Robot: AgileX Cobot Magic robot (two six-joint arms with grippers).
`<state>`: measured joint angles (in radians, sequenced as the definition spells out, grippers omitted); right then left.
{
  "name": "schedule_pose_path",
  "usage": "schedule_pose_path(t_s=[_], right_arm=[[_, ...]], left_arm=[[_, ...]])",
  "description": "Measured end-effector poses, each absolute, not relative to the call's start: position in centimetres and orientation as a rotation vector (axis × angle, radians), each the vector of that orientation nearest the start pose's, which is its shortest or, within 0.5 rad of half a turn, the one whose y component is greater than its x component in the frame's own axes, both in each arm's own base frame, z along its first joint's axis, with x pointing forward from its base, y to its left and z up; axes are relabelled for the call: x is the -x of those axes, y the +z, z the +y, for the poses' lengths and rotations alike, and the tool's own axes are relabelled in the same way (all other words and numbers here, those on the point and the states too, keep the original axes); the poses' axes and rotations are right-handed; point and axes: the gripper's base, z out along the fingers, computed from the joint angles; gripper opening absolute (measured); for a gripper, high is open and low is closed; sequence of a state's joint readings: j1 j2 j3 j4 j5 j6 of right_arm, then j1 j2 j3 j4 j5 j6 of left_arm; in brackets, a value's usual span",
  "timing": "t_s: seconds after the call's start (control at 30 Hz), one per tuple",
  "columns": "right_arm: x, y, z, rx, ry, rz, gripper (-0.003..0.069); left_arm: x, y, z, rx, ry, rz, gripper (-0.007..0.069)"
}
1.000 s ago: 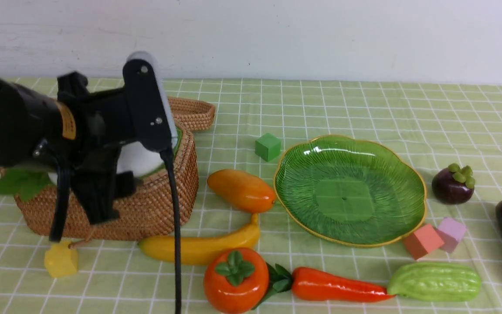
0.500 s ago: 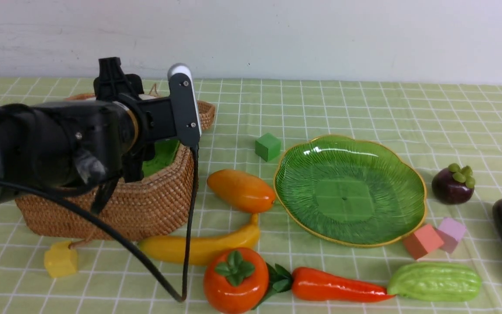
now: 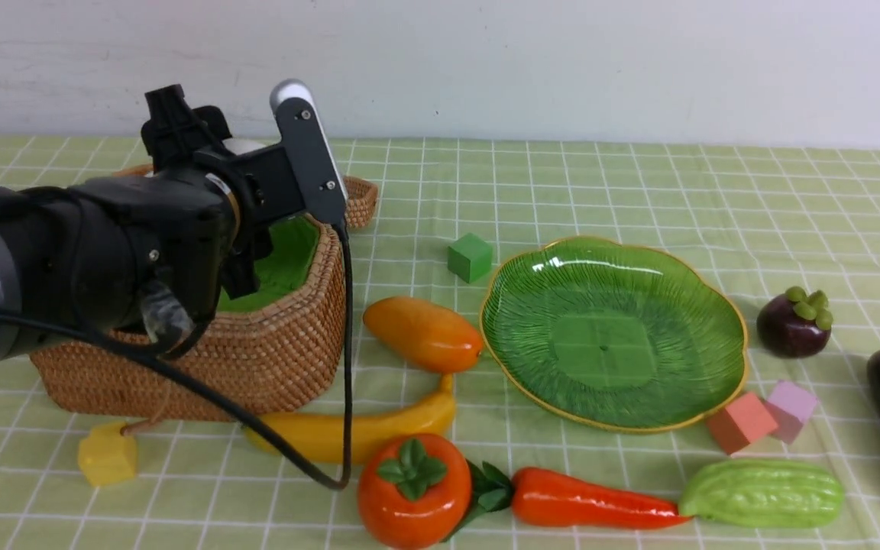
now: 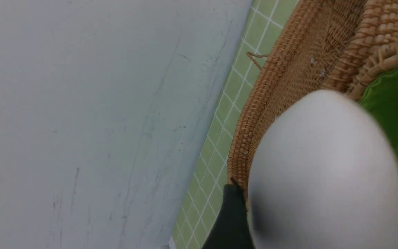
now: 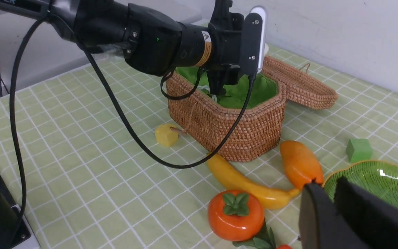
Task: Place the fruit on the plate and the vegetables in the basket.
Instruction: Take a daikon with your left arm and place it on the basket on the left, then grab a tomato with your left arm and place it on the plate on the right.
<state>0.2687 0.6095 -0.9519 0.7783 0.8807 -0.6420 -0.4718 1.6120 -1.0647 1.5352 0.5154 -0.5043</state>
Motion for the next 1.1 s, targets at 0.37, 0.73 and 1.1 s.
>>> schedule_pose_path(t_s=[0.37, 0.73, 1.1], right_arm=[[-6.7, 41.9, 6.9, 0.710, 0.658, 1.715, 0.0087], [-6.7, 41.9, 7.0, 0.711, 0.659, 1.716, 0.0087], [-6.2, 41.4, 7.1, 0.769, 0.684, 1.761, 0.0087]], left_arm=[[-30.0, 32.4, -10.2, -0.785, 0.637, 1.907, 0.0521], [-24.9, 33.1, -10.9, -0.368, 0.101, 2.286, 0.0275], [-20.1, 27.2, -20.9, -1.018, -0.254, 2.541, 0.0099]])
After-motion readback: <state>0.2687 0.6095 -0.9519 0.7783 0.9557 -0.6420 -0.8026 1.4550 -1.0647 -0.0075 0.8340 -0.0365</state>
